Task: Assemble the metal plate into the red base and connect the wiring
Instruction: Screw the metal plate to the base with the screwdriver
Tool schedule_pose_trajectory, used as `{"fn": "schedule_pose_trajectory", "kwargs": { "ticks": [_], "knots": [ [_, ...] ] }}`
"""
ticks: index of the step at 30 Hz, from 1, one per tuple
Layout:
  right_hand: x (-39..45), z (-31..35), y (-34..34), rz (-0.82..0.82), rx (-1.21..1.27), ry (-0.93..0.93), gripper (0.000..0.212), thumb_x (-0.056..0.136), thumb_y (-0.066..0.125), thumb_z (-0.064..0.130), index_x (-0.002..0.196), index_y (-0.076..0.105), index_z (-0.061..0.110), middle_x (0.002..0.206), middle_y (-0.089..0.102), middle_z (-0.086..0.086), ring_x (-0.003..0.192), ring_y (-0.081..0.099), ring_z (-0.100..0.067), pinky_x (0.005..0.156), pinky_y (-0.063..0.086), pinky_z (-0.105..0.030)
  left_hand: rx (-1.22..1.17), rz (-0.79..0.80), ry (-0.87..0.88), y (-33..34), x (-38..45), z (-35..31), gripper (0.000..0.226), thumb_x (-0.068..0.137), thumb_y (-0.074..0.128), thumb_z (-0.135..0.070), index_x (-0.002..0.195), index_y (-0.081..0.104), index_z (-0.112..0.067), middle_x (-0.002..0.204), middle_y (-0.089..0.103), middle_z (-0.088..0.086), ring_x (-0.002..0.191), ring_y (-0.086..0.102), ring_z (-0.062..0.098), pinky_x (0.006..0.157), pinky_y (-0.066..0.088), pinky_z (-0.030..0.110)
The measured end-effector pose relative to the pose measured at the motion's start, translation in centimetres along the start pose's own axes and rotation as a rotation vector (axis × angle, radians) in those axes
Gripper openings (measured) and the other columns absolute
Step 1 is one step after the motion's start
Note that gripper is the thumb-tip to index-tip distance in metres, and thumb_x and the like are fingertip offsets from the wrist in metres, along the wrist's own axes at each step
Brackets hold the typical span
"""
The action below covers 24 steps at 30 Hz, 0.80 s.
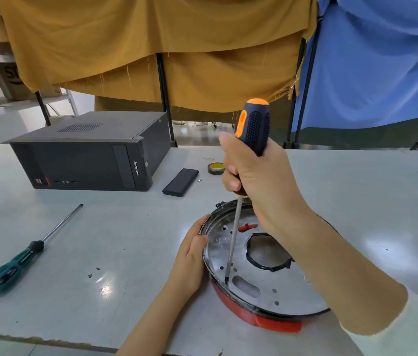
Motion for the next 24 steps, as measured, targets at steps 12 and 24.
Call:
{"fn": "schedule_pose_trajectory", "kwargs": {
  "ticks": [12, 24],
  "knots": [
    [-0.2, 1.5, -1.1, 0.587, -0.119, 0.049, 0.032, 0.081, 0.063, 0.004, 0.112, 0.056, 0.011, 0.102, 0.072, -0.007, 0.096, 0.069, -0.027, 0.086, 0.056, -0.041, 0.062, 0.008, -0.014, -0.3, 0.3, 0.7, 0.051, 0.080, 0.038, -0.024, 0.126, 0.057, -0.029, 0.125, 0.064, -0.012, 0.120, 0.055, 0.005, 0.106, 0.042, 0.035],
    [-0.4, 1.2, -0.2, 0.699, 0.112, 0.119, 0.046, 0.080, 0.063, 0.008, 0.124, 0.050, 0.013, 0.102, 0.066, -0.003, 0.109, 0.063, -0.027, 0.099, 0.048, -0.044, 0.030, 0.018, -0.012, -0.2, 0.2, 0.5, 0.053, 0.079, 0.037, -0.022, 0.128, 0.057, -0.022, 0.128, 0.063, -0.005, 0.123, 0.055, 0.013, 0.108, 0.039, 0.044]
  ]
}}
Point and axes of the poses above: each hand's wrist, its own x-axis towards the middle knuckle, its own y-axis out of the palm, z = x × y, the point moved 5 cm from there along x, towards the middle knuckle
